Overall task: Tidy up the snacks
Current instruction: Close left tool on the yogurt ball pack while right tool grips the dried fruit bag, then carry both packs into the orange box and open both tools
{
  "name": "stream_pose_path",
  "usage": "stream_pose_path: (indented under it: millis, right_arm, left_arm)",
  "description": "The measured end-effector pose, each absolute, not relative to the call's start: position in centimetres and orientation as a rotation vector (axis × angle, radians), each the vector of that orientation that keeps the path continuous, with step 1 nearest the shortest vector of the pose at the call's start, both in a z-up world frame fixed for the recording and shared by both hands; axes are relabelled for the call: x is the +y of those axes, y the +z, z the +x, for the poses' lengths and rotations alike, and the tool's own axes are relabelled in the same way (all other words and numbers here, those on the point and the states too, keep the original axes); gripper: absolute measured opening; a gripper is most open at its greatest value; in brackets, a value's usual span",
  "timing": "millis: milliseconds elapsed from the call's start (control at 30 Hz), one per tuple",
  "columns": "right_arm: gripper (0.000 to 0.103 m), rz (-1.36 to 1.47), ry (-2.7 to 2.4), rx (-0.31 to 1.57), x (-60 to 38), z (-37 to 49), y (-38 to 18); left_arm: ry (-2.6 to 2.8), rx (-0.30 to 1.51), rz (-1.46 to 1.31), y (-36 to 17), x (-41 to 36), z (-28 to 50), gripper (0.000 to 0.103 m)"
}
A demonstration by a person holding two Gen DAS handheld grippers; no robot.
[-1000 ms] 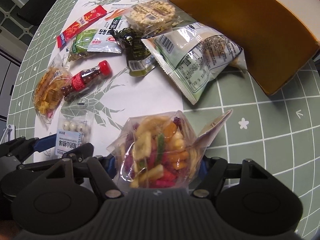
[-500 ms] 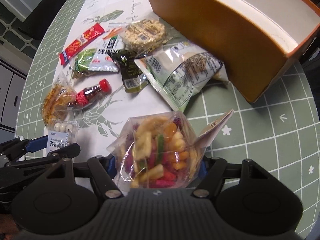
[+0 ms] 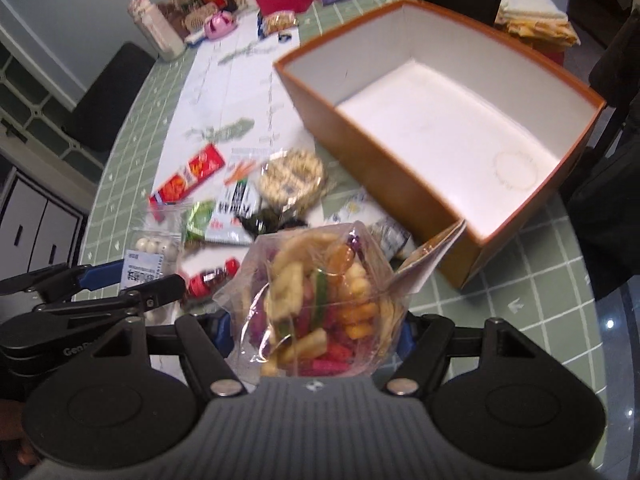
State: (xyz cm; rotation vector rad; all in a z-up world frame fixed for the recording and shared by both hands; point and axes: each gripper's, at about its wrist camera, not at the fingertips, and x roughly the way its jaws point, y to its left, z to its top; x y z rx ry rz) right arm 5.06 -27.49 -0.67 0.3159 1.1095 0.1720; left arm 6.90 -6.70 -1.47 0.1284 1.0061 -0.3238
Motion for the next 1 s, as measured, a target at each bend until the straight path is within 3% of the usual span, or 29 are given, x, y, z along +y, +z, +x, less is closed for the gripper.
stream_pose_path:
  millis: [567, 1000]
  right_arm:
    - [0.070, 0.287, 0.025, 1.013, -36.3, 10.6, 2.4]
    - [0.070, 0.284, -0.020, 1.016, -40.4, 15.1, 0.9]
  left_arm:
    - [-0.531, 0.890, 0.238, 1.2, -16.4, 13.4, 0.067]
    - [-0.611, 0.905, 0.349, -0.6, -22.7, 15.9, 0.068]
